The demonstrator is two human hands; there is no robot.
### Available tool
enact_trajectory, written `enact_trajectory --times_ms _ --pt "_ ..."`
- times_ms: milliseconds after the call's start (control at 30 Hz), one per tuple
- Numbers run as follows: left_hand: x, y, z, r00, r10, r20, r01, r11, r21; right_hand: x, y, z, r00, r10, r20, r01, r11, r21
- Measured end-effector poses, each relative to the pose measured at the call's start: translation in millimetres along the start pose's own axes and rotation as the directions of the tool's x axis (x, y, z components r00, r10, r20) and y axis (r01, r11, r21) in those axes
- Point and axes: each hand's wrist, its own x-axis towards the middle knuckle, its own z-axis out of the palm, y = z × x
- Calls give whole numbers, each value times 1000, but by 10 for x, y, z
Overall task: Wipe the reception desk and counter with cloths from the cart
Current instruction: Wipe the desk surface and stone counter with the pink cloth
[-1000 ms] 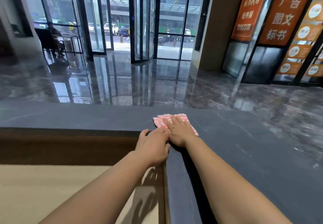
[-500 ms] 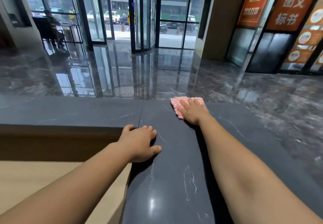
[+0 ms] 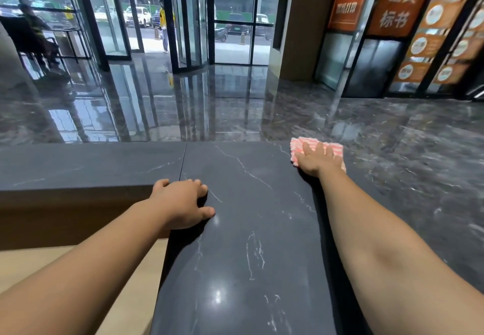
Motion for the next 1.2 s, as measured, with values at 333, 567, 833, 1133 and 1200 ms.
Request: enact_trajectory --times_ms 333,567,833,1133,1200 --pt "-28 129 -4 998 -69 -1 69 997 -35 -964 -1076 314 925 -370 90 373 928 -13" --pt "-70 165 51 998 -68 -10 68 997 29 -913 -872 302 882 -467 66 469 883 -22" --pt "-105 141 120 998 -58 -26 58 998 -10 -386 364 79 998 -58 -12 57 997 -42" --pt "-238 123 219 962 -35 -270 29 999 -29 -663 -148 109 998 -62 26 62 998 4" --pt "-338 106 262 943 -41 -329 25 998 -55 -843 -544 170 984 -176 37 177 984 -9"
